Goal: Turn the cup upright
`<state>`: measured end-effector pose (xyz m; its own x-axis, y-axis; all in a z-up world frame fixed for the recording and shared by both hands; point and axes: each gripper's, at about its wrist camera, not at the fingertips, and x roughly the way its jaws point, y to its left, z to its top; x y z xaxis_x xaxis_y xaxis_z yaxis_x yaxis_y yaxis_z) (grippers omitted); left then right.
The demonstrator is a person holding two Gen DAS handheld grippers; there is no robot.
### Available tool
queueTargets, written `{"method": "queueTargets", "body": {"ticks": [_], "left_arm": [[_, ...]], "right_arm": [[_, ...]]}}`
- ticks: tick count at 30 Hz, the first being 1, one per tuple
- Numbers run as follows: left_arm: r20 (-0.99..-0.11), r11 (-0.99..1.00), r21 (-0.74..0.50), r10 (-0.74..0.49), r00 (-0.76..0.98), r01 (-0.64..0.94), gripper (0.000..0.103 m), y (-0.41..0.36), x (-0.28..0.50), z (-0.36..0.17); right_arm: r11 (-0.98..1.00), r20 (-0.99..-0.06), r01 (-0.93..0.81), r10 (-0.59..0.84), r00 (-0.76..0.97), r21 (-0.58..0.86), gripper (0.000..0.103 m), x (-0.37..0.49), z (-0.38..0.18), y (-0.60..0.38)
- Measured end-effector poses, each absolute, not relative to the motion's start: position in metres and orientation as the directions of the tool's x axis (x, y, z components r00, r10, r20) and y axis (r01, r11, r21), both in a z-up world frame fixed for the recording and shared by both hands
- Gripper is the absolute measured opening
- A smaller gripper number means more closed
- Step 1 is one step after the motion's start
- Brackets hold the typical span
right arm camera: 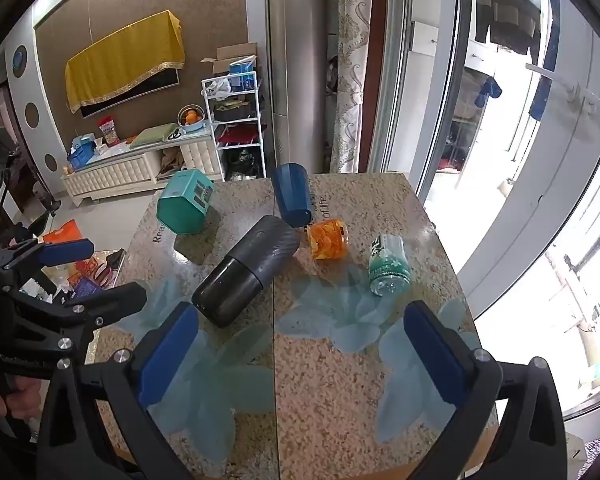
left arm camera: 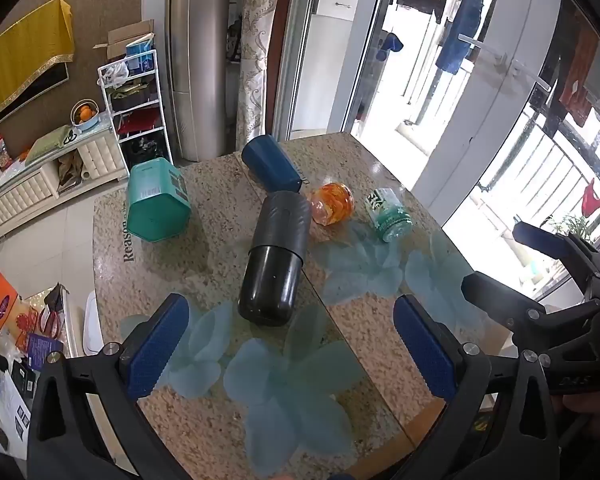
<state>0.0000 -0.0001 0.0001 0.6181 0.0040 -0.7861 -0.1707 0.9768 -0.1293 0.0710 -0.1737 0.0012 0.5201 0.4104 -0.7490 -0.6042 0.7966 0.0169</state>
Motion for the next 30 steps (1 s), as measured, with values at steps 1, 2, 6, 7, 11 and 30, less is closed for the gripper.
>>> {"method": "queueTargets", "body": {"ticks": [1,2,6,7,11,30], "left_arm": [[-0.785,0.977,-0.13,0.003,0.619,-0.17,0.103,-0.0001,-0.0001,0.0001],[-0.786,0.977,-0.131,0.001,0.618,-0.169,0.103,-0.0001,0.0,0.0],[-0.789,0.977,-0.138,-0.007,0.615,-0.166,0.102,-0.0005,0.0005,-0.0005],[-0.789,0.977,-0.139,-0.008,0.615,-0.165,0.102,-0.0035,0.0013,0.0051],[-0.791,0.977,-0.136,-0.008,0.611,-0.163,0.102,-0.008,0.0026,0.0046],[-0.789,0.978,-0.135,-0.009,0.614,-0.159,0.102,-0.0041,-0.0008,0.0016]], "right_arm": [[0.797,-0.749,-0.604,0.408,0.522,0.013,0.103,0.0708,0.0013,-0.1738],[0.797,-0.749,-0.604,0.408,0.523,0.013,0.103,0.0707,0.0015,-0.174],[0.798,-0.751,-0.602,0.408,0.519,0.017,0.103,0.0707,0.0016,-0.1749],[0.798,-0.751,-0.602,0.408,0.519,0.017,0.103,0.0706,0.0015,-0.1749],[0.798,-0.749,-0.602,0.408,0.522,0.015,0.103,0.0686,0.0021,-0.1745],[0.799,-0.751,-0.601,0.41,0.517,0.023,0.103,0.0689,0.0019,-0.1803]]}}
